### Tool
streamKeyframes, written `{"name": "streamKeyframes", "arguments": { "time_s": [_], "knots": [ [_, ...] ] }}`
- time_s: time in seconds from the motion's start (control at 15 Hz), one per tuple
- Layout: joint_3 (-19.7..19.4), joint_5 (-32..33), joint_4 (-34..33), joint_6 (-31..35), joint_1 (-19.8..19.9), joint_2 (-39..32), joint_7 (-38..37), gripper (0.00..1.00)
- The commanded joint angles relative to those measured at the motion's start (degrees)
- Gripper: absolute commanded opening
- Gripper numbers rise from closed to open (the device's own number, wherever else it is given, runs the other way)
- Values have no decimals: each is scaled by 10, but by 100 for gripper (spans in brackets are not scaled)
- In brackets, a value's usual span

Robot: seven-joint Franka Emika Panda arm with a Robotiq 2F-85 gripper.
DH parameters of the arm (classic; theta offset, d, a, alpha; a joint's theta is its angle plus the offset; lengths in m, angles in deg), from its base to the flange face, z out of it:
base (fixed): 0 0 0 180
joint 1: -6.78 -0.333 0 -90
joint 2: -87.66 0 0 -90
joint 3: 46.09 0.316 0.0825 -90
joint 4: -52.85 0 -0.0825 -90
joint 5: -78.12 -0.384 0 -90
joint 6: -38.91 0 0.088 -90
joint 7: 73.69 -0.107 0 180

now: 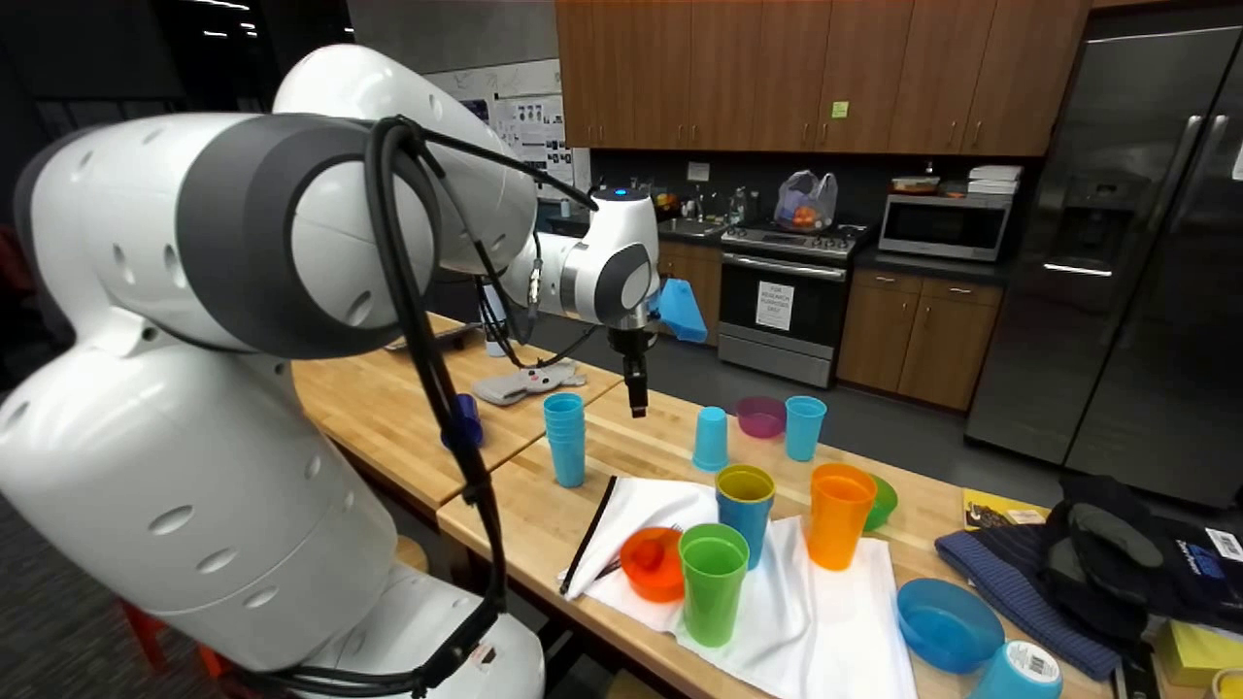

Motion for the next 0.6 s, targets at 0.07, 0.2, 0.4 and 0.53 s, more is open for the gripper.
{"name": "streamKeyframes", "arguments": {
  "time_s": [0.07,0.2,0.4,0.53],
  "knots": [
    [5,57,-32,-29,3,-16,-7,100],
    [7,98,-45,-48,10,-15,-13,100],
    [8,138,-98,-92,14,-34,-10,100],
    [6,144,-141,-118,12,-53,0,100]
  ]
}}
